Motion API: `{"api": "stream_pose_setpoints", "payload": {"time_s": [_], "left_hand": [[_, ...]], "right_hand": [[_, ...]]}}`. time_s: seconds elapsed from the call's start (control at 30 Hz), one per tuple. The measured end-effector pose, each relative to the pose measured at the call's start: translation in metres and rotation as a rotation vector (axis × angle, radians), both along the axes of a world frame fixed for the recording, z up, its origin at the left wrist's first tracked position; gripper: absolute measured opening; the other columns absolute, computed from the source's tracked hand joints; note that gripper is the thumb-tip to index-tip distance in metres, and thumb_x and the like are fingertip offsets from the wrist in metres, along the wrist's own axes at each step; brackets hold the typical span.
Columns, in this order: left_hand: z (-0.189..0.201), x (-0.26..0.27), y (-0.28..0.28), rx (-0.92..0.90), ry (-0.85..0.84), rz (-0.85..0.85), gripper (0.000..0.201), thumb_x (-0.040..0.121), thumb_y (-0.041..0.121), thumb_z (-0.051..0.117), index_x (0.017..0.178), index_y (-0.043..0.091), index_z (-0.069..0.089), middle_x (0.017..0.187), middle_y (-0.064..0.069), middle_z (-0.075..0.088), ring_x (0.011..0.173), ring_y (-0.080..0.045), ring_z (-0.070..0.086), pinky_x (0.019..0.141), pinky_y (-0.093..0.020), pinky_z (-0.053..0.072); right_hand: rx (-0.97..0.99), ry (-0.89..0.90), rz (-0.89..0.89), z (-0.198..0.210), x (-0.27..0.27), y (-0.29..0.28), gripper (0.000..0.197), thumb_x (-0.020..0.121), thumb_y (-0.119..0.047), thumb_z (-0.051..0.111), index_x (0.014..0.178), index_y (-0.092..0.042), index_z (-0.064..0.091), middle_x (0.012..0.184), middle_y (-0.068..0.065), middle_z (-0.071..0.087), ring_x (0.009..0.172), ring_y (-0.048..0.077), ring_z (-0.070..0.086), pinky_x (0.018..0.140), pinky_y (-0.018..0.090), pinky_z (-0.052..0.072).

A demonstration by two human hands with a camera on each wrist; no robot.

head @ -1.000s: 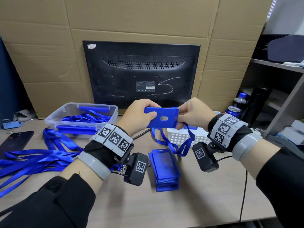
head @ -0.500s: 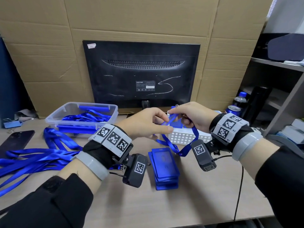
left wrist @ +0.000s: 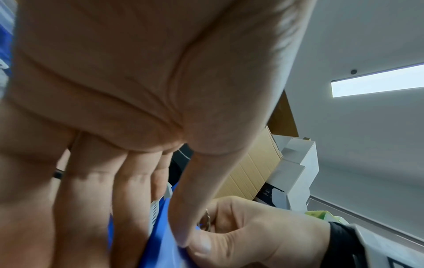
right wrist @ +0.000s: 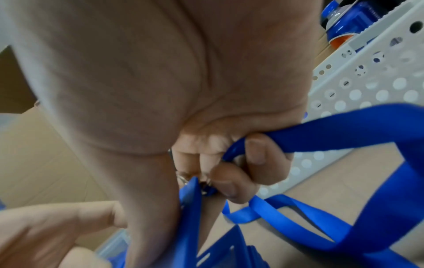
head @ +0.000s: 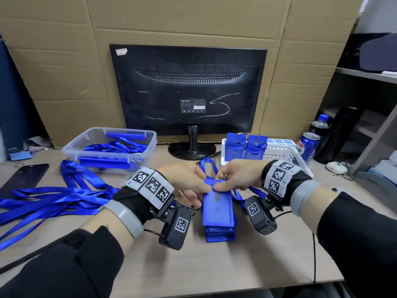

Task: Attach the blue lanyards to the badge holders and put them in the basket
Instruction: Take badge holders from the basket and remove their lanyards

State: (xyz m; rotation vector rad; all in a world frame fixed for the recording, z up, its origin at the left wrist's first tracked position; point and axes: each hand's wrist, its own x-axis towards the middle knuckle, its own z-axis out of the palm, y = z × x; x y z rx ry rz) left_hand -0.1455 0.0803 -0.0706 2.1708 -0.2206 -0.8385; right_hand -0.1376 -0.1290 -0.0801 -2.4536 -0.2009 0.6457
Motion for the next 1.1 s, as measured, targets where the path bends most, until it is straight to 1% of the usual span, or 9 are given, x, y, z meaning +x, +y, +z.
{"api": "stream_pose_setpoints", "payload": {"time_s": [0.13,0.27,0.37,0.43,0.6,0.73,0.87,1.0,1.1], "left_hand": [[0.001,-0.001,0.004,0.009,0.026,-0.009,0.016,0.098,0.035,0.07,0.097,0.019,0.069,0.105,-0.008,0.081,0.089,-0.023,0.076,0.089,-0.038,0.06],[-0.006,0.008,0.005,0.075,-0.018,0.04,0.031,0.093,0.041,0.076,0.103,0.015,0.063,0.12,-0.008,0.065,0.082,-0.02,0.075,0.079,-0.035,0.058],[-0.005,0.011,0.008,0.125,-0.09,0.045,0.051,0.086,0.049,0.078,0.117,0.013,0.061,0.117,-0.003,0.063,0.083,-0.017,0.074,0.067,-0.029,0.053],[0.001,0.01,0.009,0.087,-0.107,0.032,0.052,0.089,0.043,0.077,0.125,0.01,0.062,0.111,-0.002,0.064,0.086,-0.018,0.075,0.065,-0.028,0.045],[0.012,0.004,-0.001,-0.091,-0.175,-0.032,0.046,0.093,0.037,0.075,0.133,0.021,0.056,0.12,0.005,0.072,0.089,-0.011,0.078,0.068,-0.028,0.043],[0.013,0.003,-0.003,-0.468,-0.164,0.007,0.035,0.098,0.029,0.073,0.13,0.026,0.059,0.123,0.003,0.074,0.09,-0.028,0.08,0.063,-0.027,0.047],[0.015,0.011,0.004,-0.674,-0.194,0.233,0.011,0.106,0.02,0.059,0.107,0.014,0.068,0.116,-0.009,0.077,0.096,-0.029,0.078,0.075,-0.03,0.06],[0.021,0.032,0.038,-0.497,-0.658,0.569,0.013,0.1,0.021,0.068,0.089,0.018,0.074,0.08,-0.001,0.067,0.082,-0.019,0.061,0.072,-0.028,0.05],[0.041,0.029,0.082,-0.266,-0.951,0.652,0.006,0.088,0.023,0.069,0.091,0.025,0.074,0.088,0.002,0.071,0.088,-0.023,0.068,0.08,-0.032,0.055]], "right_hand": [[-0.058,-0.085,0.035,-0.009,0.005,0.005,0.027,0.085,-0.049,0.084,0.098,-0.025,0.079,0.083,-0.003,0.065,0.072,0.017,0.052,0.063,0.03,0.045],[-0.066,-0.202,-0.013,-0.015,0.007,0.006,0.029,0.08,-0.049,0.087,0.101,-0.031,0.079,0.098,0.002,0.074,0.091,0.015,0.068,0.087,0.028,0.054],[-0.014,-0.296,-0.068,-0.008,0.007,0.007,0.018,0.09,-0.036,0.08,0.105,-0.026,0.079,0.087,-0.011,0.071,0.076,-0.004,0.062,0.07,0.008,0.044],[0.027,-0.376,-0.087,0.004,0.009,0.008,0.015,0.095,-0.022,0.073,0.108,-0.022,0.08,0.081,-0.012,0.072,0.065,-0.01,0.059,0.065,0.004,0.042],[0.514,-0.521,-0.109,0.04,-0.001,0.018,0.021,0.099,0.003,0.063,0.116,-0.005,0.072,0.084,0.003,0.072,0.086,0.015,0.077,0.084,0.028,0.061],[0.911,-0.622,-0.119,0.065,-0.011,0.032,0.03,0.088,0.009,0.076,0.112,-0.007,0.066,0.098,0.005,0.068,0.103,0.035,0.077,0.094,0.039,0.061],[1.001,-0.739,-0.164,0.079,-0.019,0.037,0.055,0.087,0.01,0.077,0.134,-0.013,0.06,0.129,0.014,0.067,0.105,0.03,0.078,0.093,0.034,0.06],[0.984,-0.797,-0.251,0.079,-0.013,0.04,0.053,0.086,0.011,0.078,0.133,-0.009,0.064,0.128,0.014,0.071,0.106,0.026,0.078,0.101,0.041,0.059],[0.895,-0.793,-0.308,0.071,-0.005,0.051,0.032,0.082,-0.002,0.087,0.11,-0.012,0.075,0.107,0.008,0.079,0.097,0.017,0.078,0.097,0.04,0.061]]}}
